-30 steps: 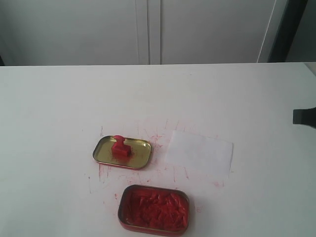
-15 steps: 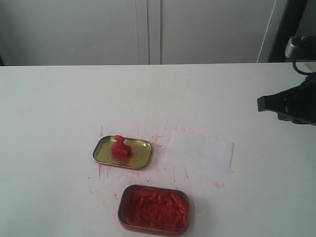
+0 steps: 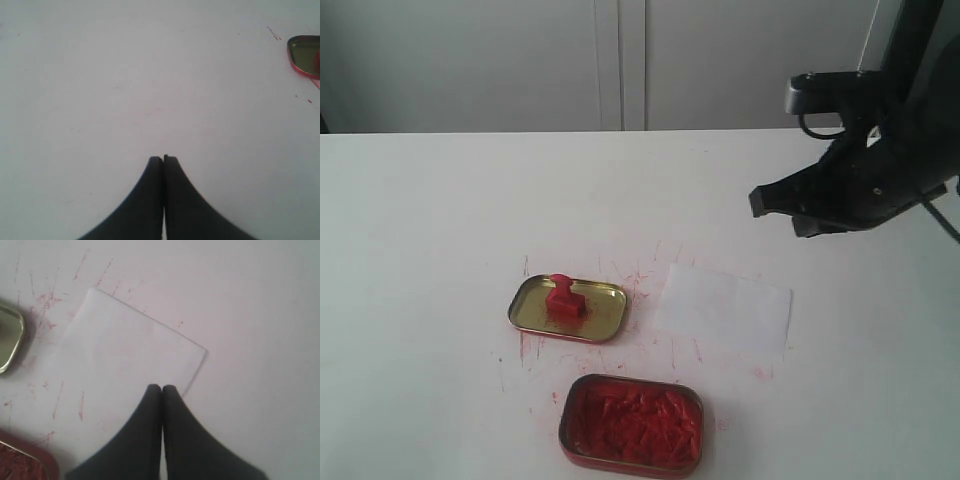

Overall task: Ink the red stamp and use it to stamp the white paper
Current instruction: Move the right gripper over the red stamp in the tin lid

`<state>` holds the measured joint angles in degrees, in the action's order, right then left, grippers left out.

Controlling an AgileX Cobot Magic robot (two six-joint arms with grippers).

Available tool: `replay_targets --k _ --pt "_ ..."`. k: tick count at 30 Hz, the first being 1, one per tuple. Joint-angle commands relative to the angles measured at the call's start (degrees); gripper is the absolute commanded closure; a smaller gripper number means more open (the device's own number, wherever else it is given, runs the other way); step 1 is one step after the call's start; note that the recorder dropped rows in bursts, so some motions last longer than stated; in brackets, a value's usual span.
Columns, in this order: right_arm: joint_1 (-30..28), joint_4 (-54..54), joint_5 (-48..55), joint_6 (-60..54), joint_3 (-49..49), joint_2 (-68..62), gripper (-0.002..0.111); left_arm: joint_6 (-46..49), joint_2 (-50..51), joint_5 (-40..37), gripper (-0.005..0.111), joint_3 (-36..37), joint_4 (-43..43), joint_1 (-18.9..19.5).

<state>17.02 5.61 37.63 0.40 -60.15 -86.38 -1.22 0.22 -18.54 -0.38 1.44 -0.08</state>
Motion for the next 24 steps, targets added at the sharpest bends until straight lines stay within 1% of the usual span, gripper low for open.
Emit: replay_targets --k 1,9,24 --pt "3.2 0.2 2.4 -0.4 -4.6 -4.1 0.108 -0.1 -0.2 -0.5 0.107 0.4 0.0 0.1" --pt "8.6 0.2 7.8 -0.4 -14.4 -11.8 0.108 -0.1 -0.2 -0.5 0.107 0.4 0.0 0.1" --pt "15.7 0.2 13.9 -0.7 -30.0 -25.0 0.108 -0.1 -0.2 -0.5 0.107 0.4 0.0 0.1"
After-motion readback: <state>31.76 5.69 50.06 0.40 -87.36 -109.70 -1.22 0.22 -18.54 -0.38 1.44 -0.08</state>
